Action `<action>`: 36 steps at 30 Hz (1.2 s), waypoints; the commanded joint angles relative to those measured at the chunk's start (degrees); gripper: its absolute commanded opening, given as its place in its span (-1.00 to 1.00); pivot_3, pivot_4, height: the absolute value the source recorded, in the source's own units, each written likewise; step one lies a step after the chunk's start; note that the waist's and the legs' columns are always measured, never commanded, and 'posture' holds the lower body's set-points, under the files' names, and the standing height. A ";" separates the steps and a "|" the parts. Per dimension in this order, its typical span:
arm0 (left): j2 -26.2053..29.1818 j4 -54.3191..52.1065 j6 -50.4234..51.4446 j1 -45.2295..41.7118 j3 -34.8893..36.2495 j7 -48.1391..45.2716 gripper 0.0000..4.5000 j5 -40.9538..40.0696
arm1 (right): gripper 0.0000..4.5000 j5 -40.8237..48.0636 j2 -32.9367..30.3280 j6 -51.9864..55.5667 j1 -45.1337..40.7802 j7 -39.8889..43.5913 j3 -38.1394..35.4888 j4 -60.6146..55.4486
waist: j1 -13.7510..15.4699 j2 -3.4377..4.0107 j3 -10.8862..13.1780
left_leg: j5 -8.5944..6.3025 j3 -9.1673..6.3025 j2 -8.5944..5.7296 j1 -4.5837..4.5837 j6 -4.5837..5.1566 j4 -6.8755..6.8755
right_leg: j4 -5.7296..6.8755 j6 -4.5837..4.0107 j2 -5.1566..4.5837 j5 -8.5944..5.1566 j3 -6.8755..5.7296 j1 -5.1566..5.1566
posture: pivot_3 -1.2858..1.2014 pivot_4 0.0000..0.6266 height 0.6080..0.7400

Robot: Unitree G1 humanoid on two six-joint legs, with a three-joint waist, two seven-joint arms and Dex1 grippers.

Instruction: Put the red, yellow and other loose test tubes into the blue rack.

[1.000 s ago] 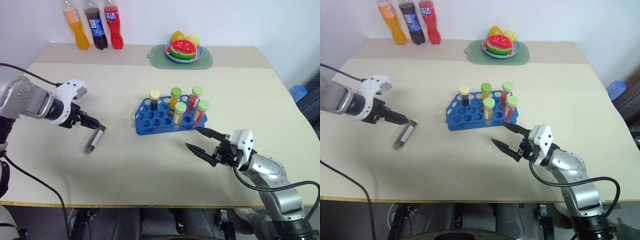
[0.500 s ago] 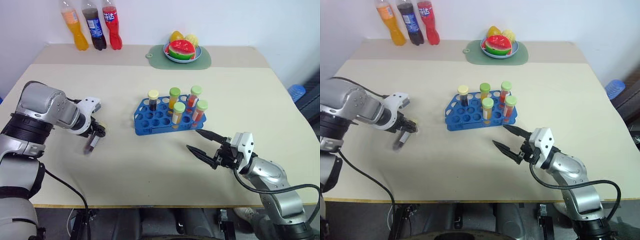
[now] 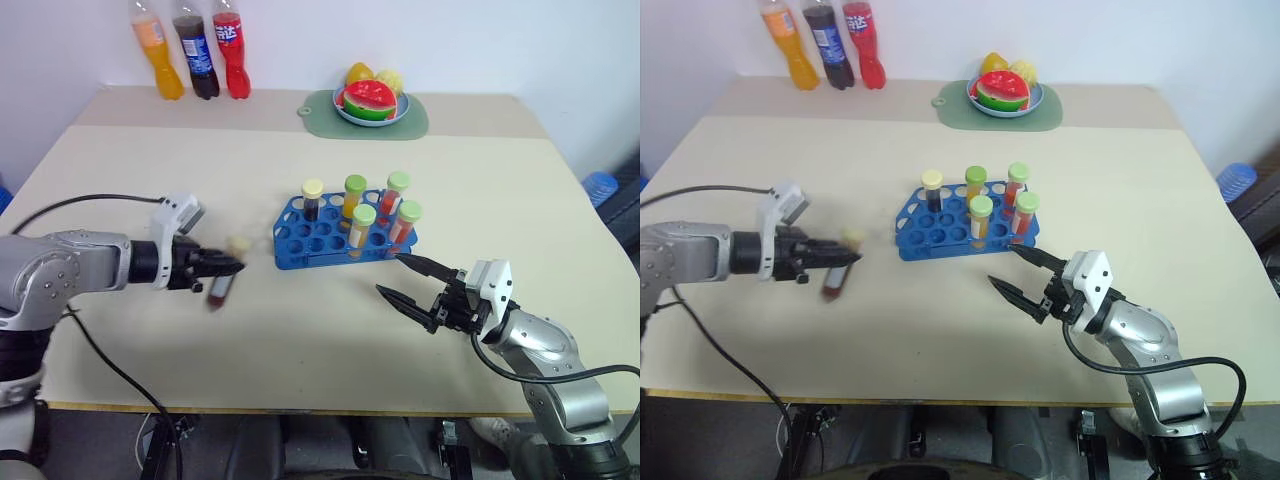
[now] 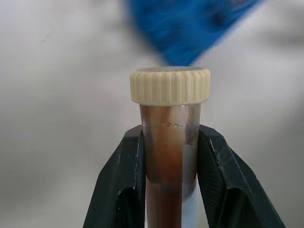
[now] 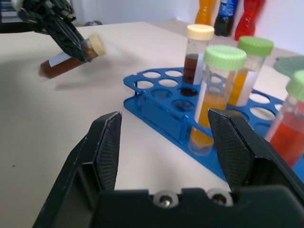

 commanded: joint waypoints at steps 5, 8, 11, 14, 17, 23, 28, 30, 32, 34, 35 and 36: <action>-15.30 -0.28 -25.61 -2.57 4.47 -4.80 -0.48 4.16 | 0.42 0.31 0.02 -0.76 0.67 -1.36 -1.92 -2.37 | 0.73 0.02 -0.03 | 0.00 0.01 -0.01 0.02 0.01 0.01 | -0.03 -0.01 0.04 0.02 0.02 0.06 | 0.03 -0.52 1.00; -19.97 3.54 -31.78 -4.70 1.77 -6.52 -0.48 8.34 | 0.42 -0.04 -0.03 -0.94 1.43 -2.20 -2.31 -2.97 | 0.53 0.00 -0.06 | 0.00 -0.01 -0.03 0.01 0.02 0.08 | -0.07 0.02 0.07 0.03 0.02 0.13 | 0.03 -0.52 1.00; -24.75 9.61 -39.45 -5.35 -1.97 -9.32 -0.48 13.59 | 0.42 -0.24 0.19 -0.97 3.02 -3.66 -3.08 -4.34 | 0.50 0.07 -0.10 | -0.01 0.00 -0.03 0.04 0.02 0.07 | -0.07 0.07 0.10 0.06 0.04 0.12 | 0.03 -0.52 1.00; -28.14 15.71 -45.41 -5.96 -4.54 -11.36 -0.48 18.08 | 0.42 -0.57 0.16 -1.03 4.37 -4.81 -3.56 -5.37 | 0.42 0.06 -0.09 | 0.00 -0.01 -0.03 0.03 0.02 0.07 | -0.06 0.09 0.12 0.06 0.04 0.12 | 0.03 -0.52 1.00; -30.02 21.44 -51.28 -5.92 -7.73 -13.93 -0.48 23.12 | 0.42 -0.65 -0.01 -0.93 5.95 -5.81 -4.39 -6.48 | 0.42 0.07 -0.10 | -0.01 -0.02 -0.02 0.03 0.03 0.06 | -0.06 0.09 0.14 0.07 0.04 0.11 | 0.03 -0.52 1.00; -31.88 30.33 -62.13 -6.06 -10.51 -16.33 -0.48 30.63 | 0.42 -0.60 -0.25 -0.73 8.73 -7.11 -6.03 -8.17 | 0.50 0.08 -0.13 | -0.01 -0.03 -0.02 0.05 0.04 0.06 | -0.08 0.05 0.12 0.04 0.04 0.14 | 0.03 -0.52 1.00; -33.62 34.99 -67.98 -6.66 -10.99 -16.62 -0.48 33.73 | 0.42 -0.11 -0.63 -0.27 11.91 -7.70 -8.10 -9.91 | 0.51 0.13 -0.23 | -0.02 -0.03 -0.02 0.06 0.05 0.06 | -0.07 0.04 0.12 0.04 0.03 0.16 | 0.03 -0.52 1.00; -34.25 36.52 -68.90 -7.19 -11.17 -16.61 -0.48 34.34 | 0.42 0.11 -0.78 -0.33 13.76 -7.61 -9.18 -10.62 | 0.50 0.18 -0.26 | -0.02 -0.03 -0.02 0.08 0.04 0.06 | -0.07 0.04 0.12 0.04 0.03 0.18 | 0.03 -0.52 1.00; -34.87 37.57 -69.69 -7.45 -11.49 -16.86 -0.48 34.77 | 0.42 0.22 -0.86 -0.44 15.34 -7.55 -10.09 -11.22 | 0.50 0.20 -0.32 | -0.02 -0.04 -0.02 0.08 0.05 0.06 | -0.07 0.04 0.12 0.04 0.03 0.19 | 0.03 -0.52 1.00; -35.45 38.00 -70.08 -7.41 -11.88 -17.36 -0.48 34.93 | 0.42 0.28 -0.87 -0.42 16.10 -7.68 -10.62 -11.62 | 0.50 0.26 -0.40 | -0.02 -0.05 -0.02 0.09 0.05 0.06 | -0.07 0.04 0.12 0.04 0.03 0.20 | 0.03 -0.52 1.00; -35.63 38.15 -70.07 -7.41 -11.98 -17.66 -0.48 34.89 | 0.42 0.28 -0.86 -0.37 16.26 -7.75 -10.73 -11.77 | 0.50 0.26 -0.43 | -0.02 -0.04 -0.02 0.09 0.05 0.06 | -0.08 0.04 0.12 0.04 0.03 0.21 | 0.03 -0.52 1.00; -35.77 38.36 -70.42 -7.40 -12.22 -18.00 -0.48 35.12 | 0.42 0.30 -0.85 -0.30 16.35 -7.82 -10.83 -11.89 | 0.49 0.28 -0.48 | -0.02 -0.05 -0.02 0.10 0.05 0.06 | -0.08 0.04 0.12 0.03 0.04 0.22 | 0.03 -0.52 1.00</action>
